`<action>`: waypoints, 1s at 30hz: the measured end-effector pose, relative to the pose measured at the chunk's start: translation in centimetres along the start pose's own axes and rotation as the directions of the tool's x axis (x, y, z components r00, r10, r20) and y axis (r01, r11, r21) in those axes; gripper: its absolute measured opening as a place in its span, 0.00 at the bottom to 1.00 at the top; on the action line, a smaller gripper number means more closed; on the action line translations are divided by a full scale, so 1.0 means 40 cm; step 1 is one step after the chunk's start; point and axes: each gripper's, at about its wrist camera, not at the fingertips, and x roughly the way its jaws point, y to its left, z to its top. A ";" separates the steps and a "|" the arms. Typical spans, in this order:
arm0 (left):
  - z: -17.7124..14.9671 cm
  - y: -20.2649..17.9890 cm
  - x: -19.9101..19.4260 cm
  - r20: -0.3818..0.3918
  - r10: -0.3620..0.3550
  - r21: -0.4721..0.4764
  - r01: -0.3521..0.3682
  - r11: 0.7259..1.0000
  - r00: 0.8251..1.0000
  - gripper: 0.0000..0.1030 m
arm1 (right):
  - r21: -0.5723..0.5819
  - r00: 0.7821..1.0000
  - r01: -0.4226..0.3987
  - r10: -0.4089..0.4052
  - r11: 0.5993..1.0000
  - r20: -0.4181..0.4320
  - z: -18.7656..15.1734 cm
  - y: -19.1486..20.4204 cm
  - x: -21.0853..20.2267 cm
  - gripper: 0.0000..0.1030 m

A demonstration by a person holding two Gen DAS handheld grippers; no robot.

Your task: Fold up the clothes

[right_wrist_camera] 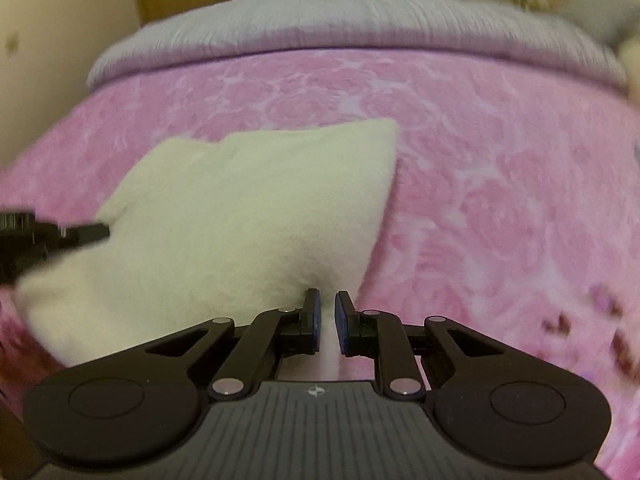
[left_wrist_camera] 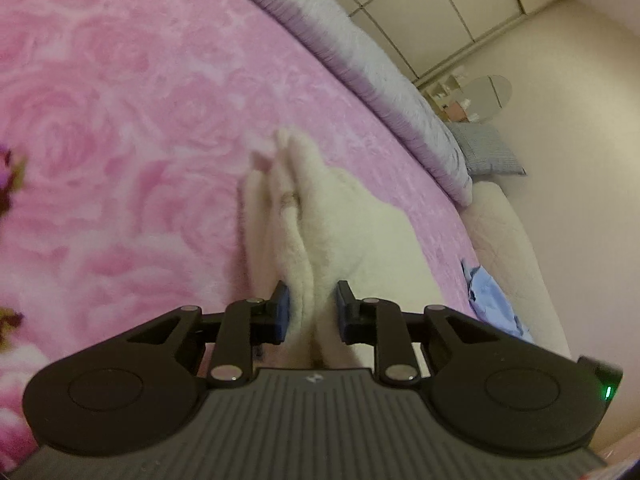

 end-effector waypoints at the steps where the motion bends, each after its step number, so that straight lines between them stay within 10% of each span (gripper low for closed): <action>1: -0.001 -0.008 -0.002 0.001 0.011 0.004 -0.011 1.000 1.000 0.21 | -0.036 1.000 0.015 -0.015 0.999 0.000 0.000 0.009 0.002 0.19; 6: -0.018 -0.031 -0.079 0.045 0.068 -0.005 -0.068 0.998 0.997 0.27 | 0.197 0.991 -0.130 0.128 0.972 0.023 -0.011 -0.098 -0.031 0.21; 9: -0.038 -0.059 -0.152 0.079 0.065 0.000 -0.065 0.998 0.995 0.27 | 0.461 0.959 -0.279 0.265 0.842 0.098 -0.052 -0.207 -0.069 0.23; 13: -0.065 -0.113 -0.203 0.094 0.019 0.056 -0.024 0.998 0.995 0.26 | 0.535 0.920 -0.390 0.337 0.750 0.199 -0.096 -0.226 -0.132 0.23; 16: -0.084 -0.147 -0.177 0.073 0.024 0.153 -0.035 0.988 0.997 0.26 | 0.511 0.919 -0.393 0.341 0.765 0.197 -0.099 -0.193 -0.134 0.23; 22: -0.166 -0.139 -0.083 0.028 0.272 0.325 -0.266 0.907 0.962 0.26 | 0.428 0.934 -0.357 0.333 0.830 0.132 -0.103 -0.134 -0.117 0.22; 30: -0.141 -0.184 -0.148 0.037 0.240 0.267 -0.241 0.933 0.970 0.26 | 0.356 0.956 -0.294 0.274 0.887 0.108 -0.103 -0.116 -0.147 0.27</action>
